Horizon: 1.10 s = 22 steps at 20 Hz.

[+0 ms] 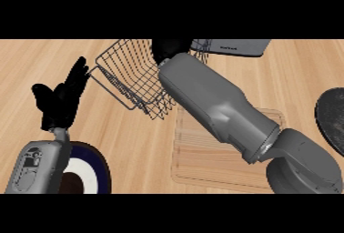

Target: Pick the cupcake from the cutting board and place it in the basket

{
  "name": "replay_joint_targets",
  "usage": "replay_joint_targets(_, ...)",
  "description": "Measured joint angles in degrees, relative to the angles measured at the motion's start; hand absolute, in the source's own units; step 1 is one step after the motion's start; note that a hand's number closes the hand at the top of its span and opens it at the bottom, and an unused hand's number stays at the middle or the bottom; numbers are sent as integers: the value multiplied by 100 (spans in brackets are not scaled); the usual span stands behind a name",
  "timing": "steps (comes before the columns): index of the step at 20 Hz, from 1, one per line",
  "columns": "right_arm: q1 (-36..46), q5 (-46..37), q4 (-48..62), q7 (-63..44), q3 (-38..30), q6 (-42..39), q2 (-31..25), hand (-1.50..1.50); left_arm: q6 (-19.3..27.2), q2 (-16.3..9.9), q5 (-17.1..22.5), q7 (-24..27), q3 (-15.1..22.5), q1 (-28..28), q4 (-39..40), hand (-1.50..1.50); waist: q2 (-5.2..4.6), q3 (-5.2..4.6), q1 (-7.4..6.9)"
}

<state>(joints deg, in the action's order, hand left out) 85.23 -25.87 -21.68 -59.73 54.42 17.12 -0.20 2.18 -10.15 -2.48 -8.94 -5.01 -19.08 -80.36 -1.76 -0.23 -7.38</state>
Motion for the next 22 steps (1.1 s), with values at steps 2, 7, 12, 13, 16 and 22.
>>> replay_joint_targets(2,-15,5,48,38,42,-12,0,150,-9,-40,4,-20,-34,-25,26,0,-4,1,10)
replay_joint_targets(7,-69,31,203,99,126,-100,1,150,-5,-28,-8,-10,-31,-35,68,0,-11,2,16)
replay_joint_targets(12,-177,54,314,130,205,-195,2,150,33,25,-60,-3,30,12,18,0,-16,4,0)
replay_joint_targets(13,-194,61,305,124,220,-219,1,150,49,46,-77,-11,53,17,0,0,-11,4,7)
replay_joint_targets(16,-269,96,284,143,246,-283,2,150,77,40,-87,0,30,49,-12,0,-1,6,34)
replay_joint_targets(22,-401,269,271,164,199,-414,-7,150,83,85,-105,25,74,90,-54,0,-2,6,21)
